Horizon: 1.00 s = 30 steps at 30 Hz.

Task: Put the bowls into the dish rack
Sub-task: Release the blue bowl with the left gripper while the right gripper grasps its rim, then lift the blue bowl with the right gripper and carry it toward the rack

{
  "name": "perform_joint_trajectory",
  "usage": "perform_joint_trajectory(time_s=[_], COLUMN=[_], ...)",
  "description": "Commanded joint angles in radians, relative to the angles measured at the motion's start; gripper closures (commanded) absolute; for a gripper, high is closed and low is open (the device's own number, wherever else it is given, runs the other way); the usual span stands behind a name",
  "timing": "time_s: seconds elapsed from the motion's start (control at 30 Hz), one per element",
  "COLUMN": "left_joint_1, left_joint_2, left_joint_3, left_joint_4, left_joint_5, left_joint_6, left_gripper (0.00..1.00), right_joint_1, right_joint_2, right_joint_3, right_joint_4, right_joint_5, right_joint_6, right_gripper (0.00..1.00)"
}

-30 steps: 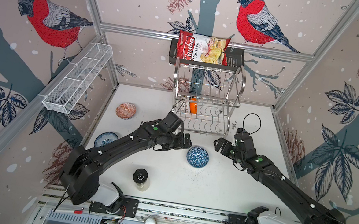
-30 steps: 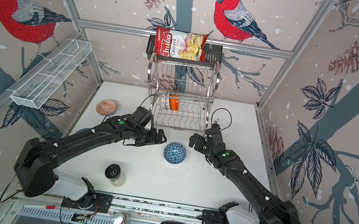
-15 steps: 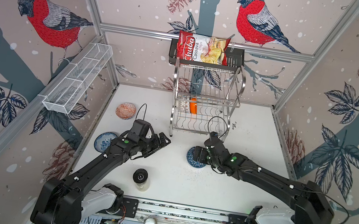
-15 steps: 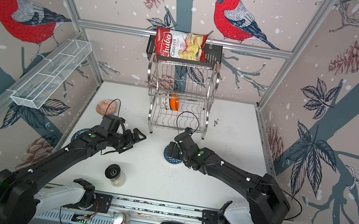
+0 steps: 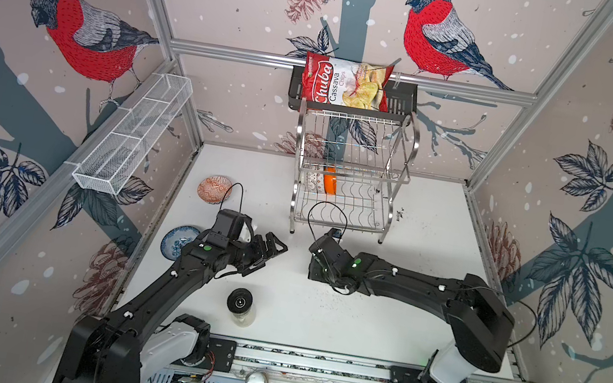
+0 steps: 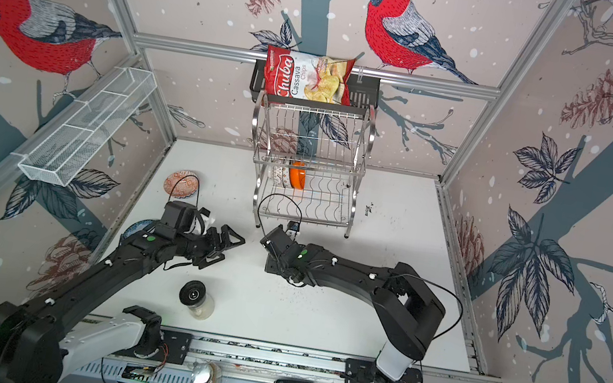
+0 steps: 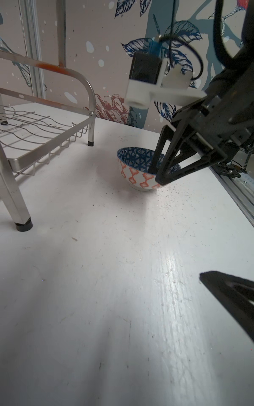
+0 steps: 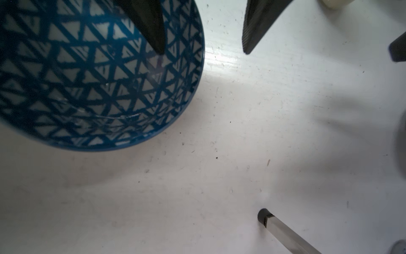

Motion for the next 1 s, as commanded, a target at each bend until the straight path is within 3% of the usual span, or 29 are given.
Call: perform_joint_trajectory(time_s=[0.0,0.43,0.8,0.97], left_joint_1=[0.019,0.051,0.053,0.054], left_joint_2=[0.002,0.082,0.086,0.096], left_joint_3=[0.021,0.052,0.023,0.015], left_joint_4=[0.017,0.003,0.036,0.071], left_joint_5=[0.046,0.142,0.191,0.189], left_joint_6=[0.045,0.101,0.104,0.064], left_gripper=[0.03,0.03,0.03,0.03], right_joint_1=[0.003,0.006,0.009,-0.003], right_joint_2=[0.056,0.106,0.066,0.045], right_joint_3=[0.053,0.112,0.093,0.126], right_joint_4=[-0.067,-0.130,-0.080,-0.062], right_joint_5=[0.036,0.069,0.040,0.033], right_joint_6=[-0.003,-0.008,0.097,0.065], right_gripper=[0.52,0.86,0.96,0.98])
